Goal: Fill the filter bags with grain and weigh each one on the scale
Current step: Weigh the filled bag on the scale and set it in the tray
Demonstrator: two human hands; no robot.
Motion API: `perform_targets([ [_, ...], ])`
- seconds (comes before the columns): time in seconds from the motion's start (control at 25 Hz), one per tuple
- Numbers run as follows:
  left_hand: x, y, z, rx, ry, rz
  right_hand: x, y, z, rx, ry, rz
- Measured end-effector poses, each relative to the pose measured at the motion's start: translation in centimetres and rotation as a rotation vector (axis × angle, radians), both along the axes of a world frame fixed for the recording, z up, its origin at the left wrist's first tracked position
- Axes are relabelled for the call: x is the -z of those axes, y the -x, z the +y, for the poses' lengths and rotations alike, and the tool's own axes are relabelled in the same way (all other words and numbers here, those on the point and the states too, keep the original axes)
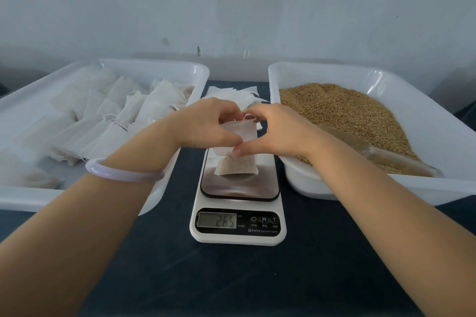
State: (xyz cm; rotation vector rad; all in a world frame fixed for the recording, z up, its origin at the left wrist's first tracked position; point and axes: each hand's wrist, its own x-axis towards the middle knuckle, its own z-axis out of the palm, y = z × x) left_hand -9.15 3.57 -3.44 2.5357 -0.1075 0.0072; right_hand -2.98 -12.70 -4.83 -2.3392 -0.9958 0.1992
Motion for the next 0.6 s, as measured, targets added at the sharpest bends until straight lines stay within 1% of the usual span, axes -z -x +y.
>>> perform_targets([
  [0.16, 0.10, -0.08, -0.02, -0.002, 0.003, -0.001, 0.05, -0.04, -0.07, 0.001, -0.001, 0.006],
  [0.36, 0.34, -0.28, 0.04, -0.013, -0.002, -0.040, -0.18, -0.19, -0.34, -0.011, -0.052, 0.039],
  [0.6, 0.46, -0.37, 0.25, 0.007, -0.030, -0.055, -0.13, -0.45, -0.29, 0.014, -0.044, 0.044],
])
